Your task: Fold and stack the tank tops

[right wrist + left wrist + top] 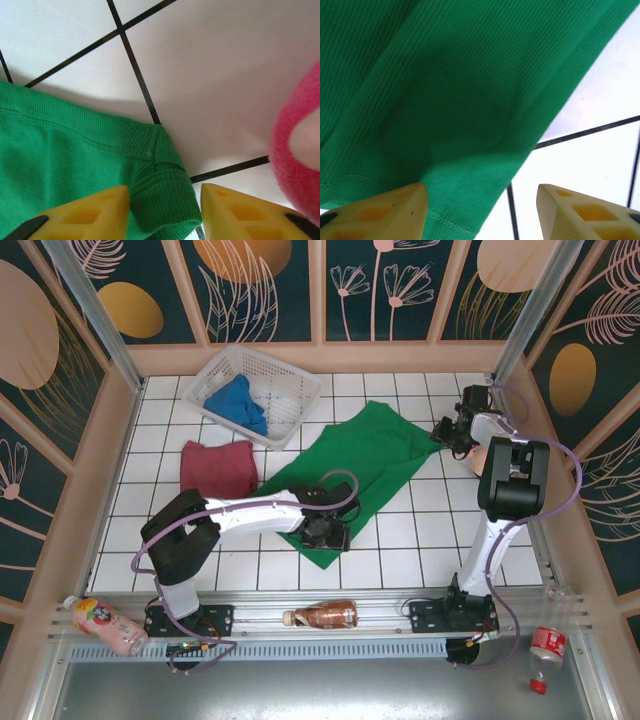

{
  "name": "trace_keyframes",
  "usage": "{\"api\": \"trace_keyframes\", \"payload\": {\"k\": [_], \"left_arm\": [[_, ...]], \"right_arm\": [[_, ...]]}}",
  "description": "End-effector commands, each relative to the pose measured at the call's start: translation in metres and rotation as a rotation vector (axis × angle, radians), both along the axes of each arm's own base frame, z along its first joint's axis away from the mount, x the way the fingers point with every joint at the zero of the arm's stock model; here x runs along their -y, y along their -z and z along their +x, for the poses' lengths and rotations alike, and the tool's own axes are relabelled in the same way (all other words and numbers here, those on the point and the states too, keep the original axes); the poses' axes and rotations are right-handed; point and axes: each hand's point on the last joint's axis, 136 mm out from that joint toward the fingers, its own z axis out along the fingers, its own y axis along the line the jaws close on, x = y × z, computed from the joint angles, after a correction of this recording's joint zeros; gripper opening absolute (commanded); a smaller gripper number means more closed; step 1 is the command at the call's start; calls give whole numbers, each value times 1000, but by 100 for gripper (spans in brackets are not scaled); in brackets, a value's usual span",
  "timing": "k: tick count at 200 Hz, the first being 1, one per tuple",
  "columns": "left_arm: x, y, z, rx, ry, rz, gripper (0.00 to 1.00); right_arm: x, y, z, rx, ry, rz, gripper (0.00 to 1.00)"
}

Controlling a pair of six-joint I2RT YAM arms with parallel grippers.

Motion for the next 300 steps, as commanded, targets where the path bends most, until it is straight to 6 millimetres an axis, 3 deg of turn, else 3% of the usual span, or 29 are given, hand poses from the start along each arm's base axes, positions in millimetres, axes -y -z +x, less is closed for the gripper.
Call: {"api": "trace_keyframes", "payload": {"k": [1, 41, 89, 119, 189, 225, 240, 246, 264, 300], "left_arm": [[-6, 7, -5, -13, 2, 18, 60], [-20, 15, -12, -29, 1, 50, 60], [-42, 26, -20, -38, 11, 117, 60], [-47, 29, -22, -42, 10, 128, 60], [-58, 37, -30, -58, 14, 141, 59], [-60, 35, -32, -59, 14, 135, 59], [-60, 34, -32, -57, 16, 128, 59], [-68, 39, -36, -68, 15, 150, 60], [-68, 39, -37, -69, 17, 144, 60], [-70, 38, -38, -64, 23, 144, 60]], "right_arm": [[-7, 0, 2, -18, -26, 14, 35], [-7, -14, 4, 5, -12, 24, 16], [-14, -20, 12, 9, -12, 70, 10], [-16, -25, 20, 18, 10, 88, 13], [-26, 2, 35, -33, 16, 86, 19], [-32, 3, 41, -29, 13, 87, 18], [-33, 3, 38, -36, 7, 78, 19], [-33, -3, 36, -28, 6, 72, 22], [-28, -20, 27, -1, 2, 34, 32], [-16, -41, -16, -4, -42, -34, 41]]}}
